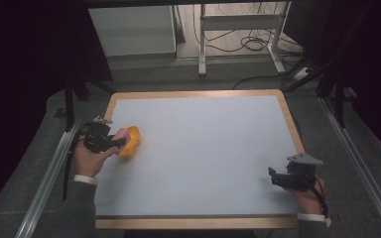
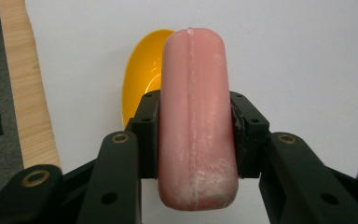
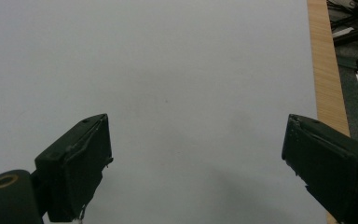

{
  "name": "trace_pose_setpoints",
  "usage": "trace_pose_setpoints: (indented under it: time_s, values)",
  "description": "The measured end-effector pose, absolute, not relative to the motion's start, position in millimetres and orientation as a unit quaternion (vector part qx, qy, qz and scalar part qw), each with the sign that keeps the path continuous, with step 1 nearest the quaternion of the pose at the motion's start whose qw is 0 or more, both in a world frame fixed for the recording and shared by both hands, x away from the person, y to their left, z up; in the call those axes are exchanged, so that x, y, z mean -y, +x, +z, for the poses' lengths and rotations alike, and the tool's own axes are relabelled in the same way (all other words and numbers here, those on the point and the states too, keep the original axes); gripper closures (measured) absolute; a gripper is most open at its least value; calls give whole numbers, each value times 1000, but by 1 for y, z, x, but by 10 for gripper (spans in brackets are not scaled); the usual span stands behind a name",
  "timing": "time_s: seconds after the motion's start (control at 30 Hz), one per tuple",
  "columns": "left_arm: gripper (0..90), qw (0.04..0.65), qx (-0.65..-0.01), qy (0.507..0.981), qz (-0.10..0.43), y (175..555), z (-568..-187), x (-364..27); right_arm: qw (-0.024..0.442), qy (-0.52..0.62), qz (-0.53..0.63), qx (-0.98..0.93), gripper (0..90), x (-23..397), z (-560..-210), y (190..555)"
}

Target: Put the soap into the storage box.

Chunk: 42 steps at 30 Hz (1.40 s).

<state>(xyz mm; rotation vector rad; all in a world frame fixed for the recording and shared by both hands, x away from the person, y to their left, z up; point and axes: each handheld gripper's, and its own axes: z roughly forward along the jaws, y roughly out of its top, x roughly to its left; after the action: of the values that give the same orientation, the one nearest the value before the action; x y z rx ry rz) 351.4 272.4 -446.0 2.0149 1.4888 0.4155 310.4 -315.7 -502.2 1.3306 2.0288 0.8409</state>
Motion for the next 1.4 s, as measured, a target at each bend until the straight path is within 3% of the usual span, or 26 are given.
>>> trace_pose_setpoints:
  time_s: [0.97,1.03,1.07,1.1,1.17,1.4]
  values:
    - [598,273,-576,759,132,379,-478,-266,285,496,311,-759,80,315,-505,312]
    - [546,276,-575,760,125,378,-475,-268,284,496,311,-759,80,315,-505,311]
    - [493,274,-572,763,126,377,-474,-267,285,496,311,-759,79,315,-505,311]
    - [378,282,-568,761,138,373,-469,-266,285,497,312,-758,80,316,-504,312]
    - [315,290,-567,757,150,368,-465,-266,285,497,311,-758,80,316,-505,312]
    - [245,343,-549,745,160,350,-450,-267,285,496,311,-759,80,315,-504,311]
